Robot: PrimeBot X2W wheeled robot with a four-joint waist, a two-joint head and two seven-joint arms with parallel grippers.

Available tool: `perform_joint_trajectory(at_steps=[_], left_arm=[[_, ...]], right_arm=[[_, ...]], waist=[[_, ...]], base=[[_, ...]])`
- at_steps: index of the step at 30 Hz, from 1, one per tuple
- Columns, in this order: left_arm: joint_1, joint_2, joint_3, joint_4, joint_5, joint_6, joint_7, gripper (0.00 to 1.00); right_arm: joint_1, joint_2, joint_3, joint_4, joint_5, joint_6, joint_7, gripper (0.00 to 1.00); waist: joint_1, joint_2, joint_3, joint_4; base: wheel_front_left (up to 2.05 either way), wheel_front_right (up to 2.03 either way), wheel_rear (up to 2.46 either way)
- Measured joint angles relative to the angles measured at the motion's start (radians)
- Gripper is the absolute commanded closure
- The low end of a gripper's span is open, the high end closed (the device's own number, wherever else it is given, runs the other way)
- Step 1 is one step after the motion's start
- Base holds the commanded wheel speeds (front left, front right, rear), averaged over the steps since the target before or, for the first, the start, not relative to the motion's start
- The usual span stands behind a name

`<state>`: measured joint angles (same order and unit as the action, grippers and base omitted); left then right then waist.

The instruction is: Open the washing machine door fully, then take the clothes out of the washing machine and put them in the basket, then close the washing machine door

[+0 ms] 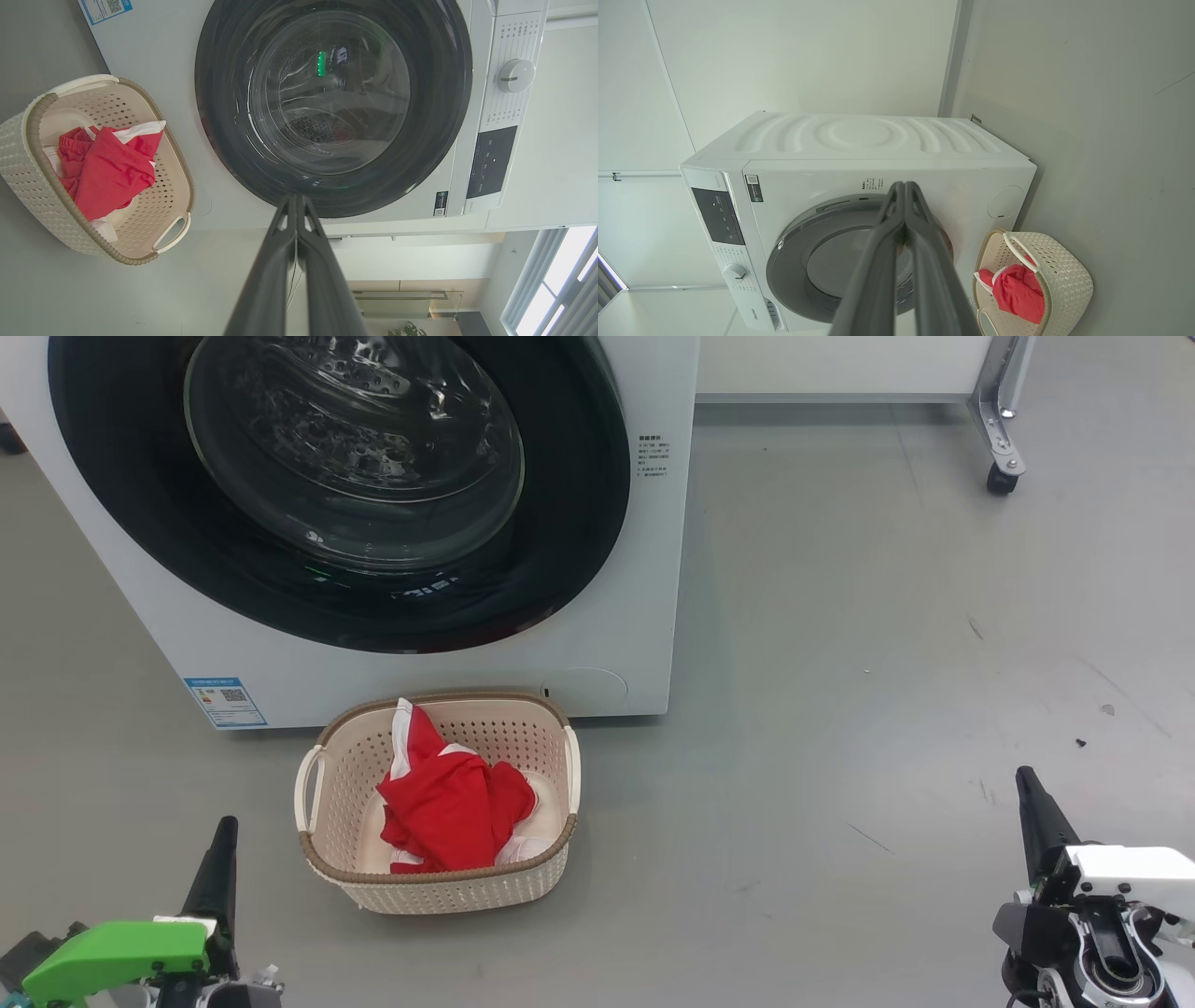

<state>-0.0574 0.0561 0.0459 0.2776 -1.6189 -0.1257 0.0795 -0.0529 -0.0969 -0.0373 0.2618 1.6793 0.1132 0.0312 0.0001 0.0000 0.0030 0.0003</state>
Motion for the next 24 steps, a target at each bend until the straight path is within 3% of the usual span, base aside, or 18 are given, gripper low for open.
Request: perform_joint_trajectory(at_steps=[24], left_arm=[[0.000, -0.001, 0.002, 0.000, 0.000, 0.000, 0.000, 1.00]], right_arm=[[-0.001, 0.000, -0.002, 0.006, 0.000, 0.002, 0.000, 1.00]], waist=[[0.0000, 0.0000, 0.000, 0.000]], base=[[0.00, 0.00, 0.00]])
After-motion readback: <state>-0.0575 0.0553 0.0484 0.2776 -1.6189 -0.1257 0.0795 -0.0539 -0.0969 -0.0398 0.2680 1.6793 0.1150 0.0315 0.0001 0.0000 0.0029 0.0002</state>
